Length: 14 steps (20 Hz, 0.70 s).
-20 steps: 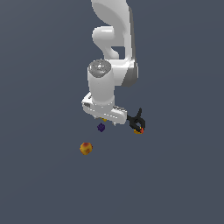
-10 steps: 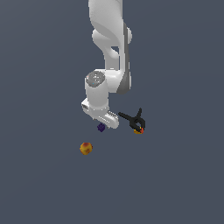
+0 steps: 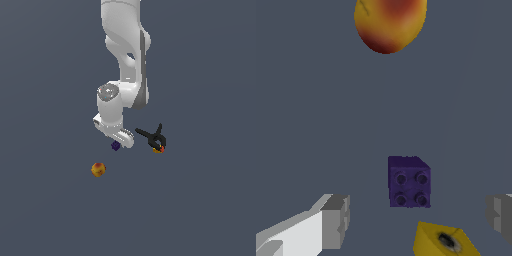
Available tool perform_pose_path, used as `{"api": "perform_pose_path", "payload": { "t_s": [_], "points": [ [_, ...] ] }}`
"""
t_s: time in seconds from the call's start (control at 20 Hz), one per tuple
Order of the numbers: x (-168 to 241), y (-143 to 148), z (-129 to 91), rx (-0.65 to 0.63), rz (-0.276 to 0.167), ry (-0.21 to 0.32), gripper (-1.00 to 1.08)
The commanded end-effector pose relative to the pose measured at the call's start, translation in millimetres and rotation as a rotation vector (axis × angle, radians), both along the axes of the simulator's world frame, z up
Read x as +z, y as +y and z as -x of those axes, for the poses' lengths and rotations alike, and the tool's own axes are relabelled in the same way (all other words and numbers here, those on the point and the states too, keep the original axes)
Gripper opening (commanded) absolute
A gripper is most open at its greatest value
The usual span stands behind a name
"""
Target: Pick up a designated object from a clutter of objects.
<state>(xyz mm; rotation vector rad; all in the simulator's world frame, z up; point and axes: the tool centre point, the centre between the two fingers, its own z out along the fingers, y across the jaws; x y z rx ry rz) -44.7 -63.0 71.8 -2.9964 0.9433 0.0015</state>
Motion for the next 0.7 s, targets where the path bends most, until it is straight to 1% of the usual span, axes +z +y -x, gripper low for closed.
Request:
{"api": "perform_pose_path", "payload": {
  "t_s": [0.0,0.45,0.65],
  "points": [
    [-4,0,0,0.0,0.0,0.0,1.0],
    [-40,0,1,-0.004,0.0,0.0,1.0],
    [-49,0,1,-0.005,0.0,-0.001,1.0]
  ]
}}
